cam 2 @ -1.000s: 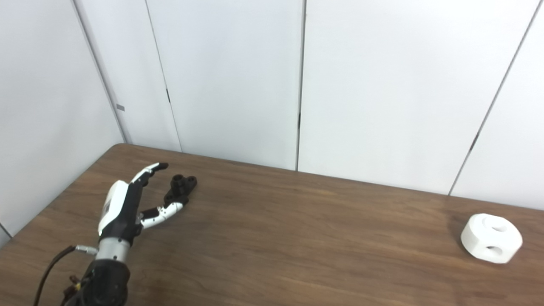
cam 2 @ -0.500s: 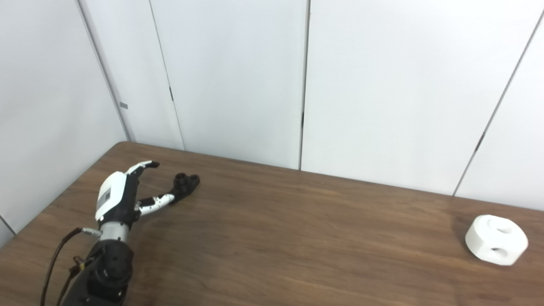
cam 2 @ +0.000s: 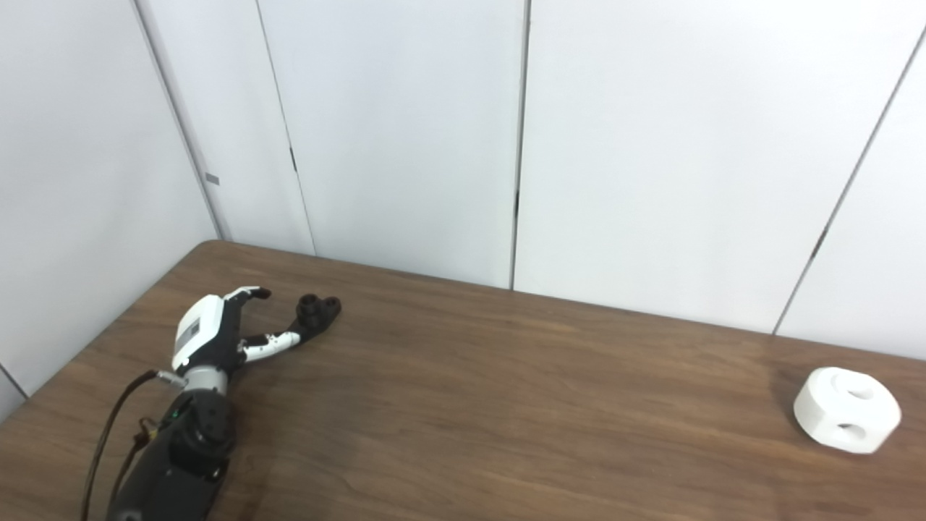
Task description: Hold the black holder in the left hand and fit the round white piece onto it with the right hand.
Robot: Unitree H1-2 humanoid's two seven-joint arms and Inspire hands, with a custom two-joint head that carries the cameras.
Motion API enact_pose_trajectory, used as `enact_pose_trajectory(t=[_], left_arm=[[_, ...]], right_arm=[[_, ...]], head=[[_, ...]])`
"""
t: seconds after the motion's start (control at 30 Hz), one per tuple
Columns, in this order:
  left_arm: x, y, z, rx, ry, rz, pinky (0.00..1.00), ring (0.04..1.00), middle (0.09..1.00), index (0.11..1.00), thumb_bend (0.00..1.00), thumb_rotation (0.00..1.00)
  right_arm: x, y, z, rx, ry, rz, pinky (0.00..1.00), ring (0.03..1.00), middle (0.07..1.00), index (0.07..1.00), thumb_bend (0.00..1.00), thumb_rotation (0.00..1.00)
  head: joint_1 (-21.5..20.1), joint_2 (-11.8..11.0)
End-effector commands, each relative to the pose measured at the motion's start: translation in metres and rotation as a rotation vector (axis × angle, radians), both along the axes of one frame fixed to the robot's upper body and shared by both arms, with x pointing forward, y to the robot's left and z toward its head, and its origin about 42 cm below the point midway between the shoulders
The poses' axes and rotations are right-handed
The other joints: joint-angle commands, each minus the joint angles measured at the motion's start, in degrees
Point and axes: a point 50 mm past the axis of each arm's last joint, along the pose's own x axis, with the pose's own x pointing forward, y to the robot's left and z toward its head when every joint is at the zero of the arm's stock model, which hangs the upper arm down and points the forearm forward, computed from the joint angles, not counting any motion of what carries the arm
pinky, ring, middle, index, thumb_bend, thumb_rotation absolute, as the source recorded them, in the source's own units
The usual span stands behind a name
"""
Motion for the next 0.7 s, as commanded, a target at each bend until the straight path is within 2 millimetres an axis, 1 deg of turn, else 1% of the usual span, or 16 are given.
enact_pose_trajectory(t=[0.0,0.07,0.27,0.47,0.53,0.6,0.67], left_arm=[[0.016,0.008,0.025,0.042,-0.03,-0.003,0.79,0.893,0.861,0.76,0.9,0.35],[0.019,0.009,0.023,0.043,-0.001,0.004,0.79,0.895,0.866,0.761,0.9,0.37],[0.024,0.012,0.015,0.077,0.034,0.003,0.76,0.881,0.858,0.748,0.93,0.38],[0.031,0.015,0.01,0.081,0.053,-0.008,0.8,0.889,0.857,0.749,0.94,0.39],[0.033,0.015,0.008,0.074,0.053,-0.007,0.81,0.893,0.86,0.754,0.94,0.39],[0.034,0.015,0.007,0.077,0.056,-0.006,0.81,0.892,0.859,0.757,0.95,0.39],[0.034,0.014,0.006,0.077,0.062,-0.007,0.81,0.889,0.858,0.761,0.94,0.39]], right_arm=[[0.004,-0.01,-0.001,-0.008,0.021,-0.026,1.0,1.0,1.0,1.0,0.69,1.0],[0.004,-0.009,-0.001,-0.01,0.019,-0.027,1.0,1.0,1.0,1.0,0.69,1.0],[0.003,-0.009,0.0,-0.006,0.034,-0.028,1.0,1.0,1.0,1.0,0.71,1.0],[0.002,-0.007,0.002,-0.008,0.038,-0.033,1.0,1.0,1.0,1.0,0.7,1.0],[0.002,-0.007,0.002,-0.003,0.034,-0.031,1.0,1.0,1.0,1.0,0.69,1.0],[0.002,-0.007,0.002,-0.004,0.028,-0.033,1.0,1.0,1.0,1.0,0.67,1.0],[0.001,-0.007,0.002,-0.007,0.029,-0.035,1.0,1.0,1.0,1.0,0.67,1.0]], head=[[0.0,0.1],[-0.1,0.2],[-0.3,0.4],[-0.4,0.5],[-0.4,0.5],[-0.5,0.7],[-0.5,0.7]])
